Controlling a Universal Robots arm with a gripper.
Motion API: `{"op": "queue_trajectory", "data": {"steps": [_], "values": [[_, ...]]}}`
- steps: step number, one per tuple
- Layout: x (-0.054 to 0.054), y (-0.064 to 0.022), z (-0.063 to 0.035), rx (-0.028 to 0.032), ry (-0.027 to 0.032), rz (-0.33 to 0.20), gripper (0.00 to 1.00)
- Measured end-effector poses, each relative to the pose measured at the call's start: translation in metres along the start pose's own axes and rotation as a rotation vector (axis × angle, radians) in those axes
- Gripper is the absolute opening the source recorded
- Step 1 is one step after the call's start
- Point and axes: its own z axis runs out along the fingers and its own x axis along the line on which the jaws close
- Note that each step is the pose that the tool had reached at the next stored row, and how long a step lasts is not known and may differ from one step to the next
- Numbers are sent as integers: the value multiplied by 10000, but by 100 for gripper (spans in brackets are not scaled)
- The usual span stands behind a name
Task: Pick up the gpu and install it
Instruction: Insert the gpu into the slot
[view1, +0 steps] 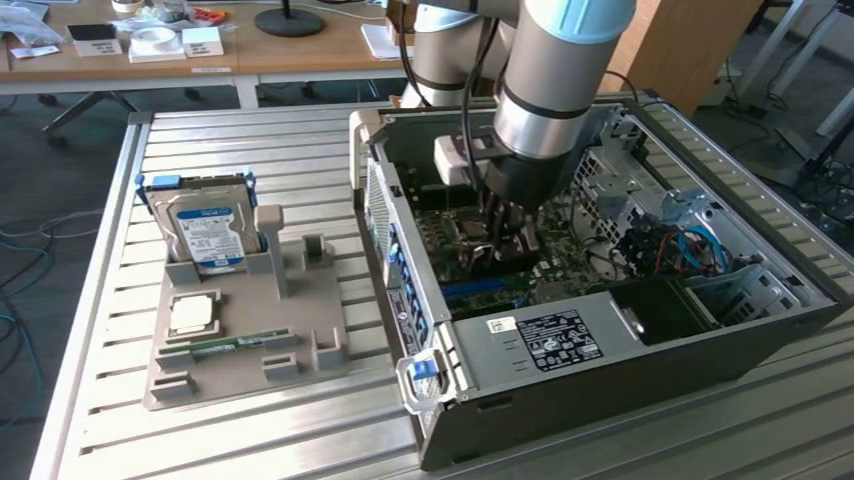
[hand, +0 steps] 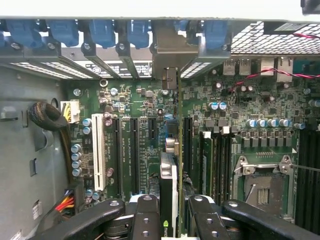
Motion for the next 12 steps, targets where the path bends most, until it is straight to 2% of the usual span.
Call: {"op": "queue_trajectory", "data": {"steps": [12], "values": [[14, 26, 59, 0, -1, -2, 27]]}}
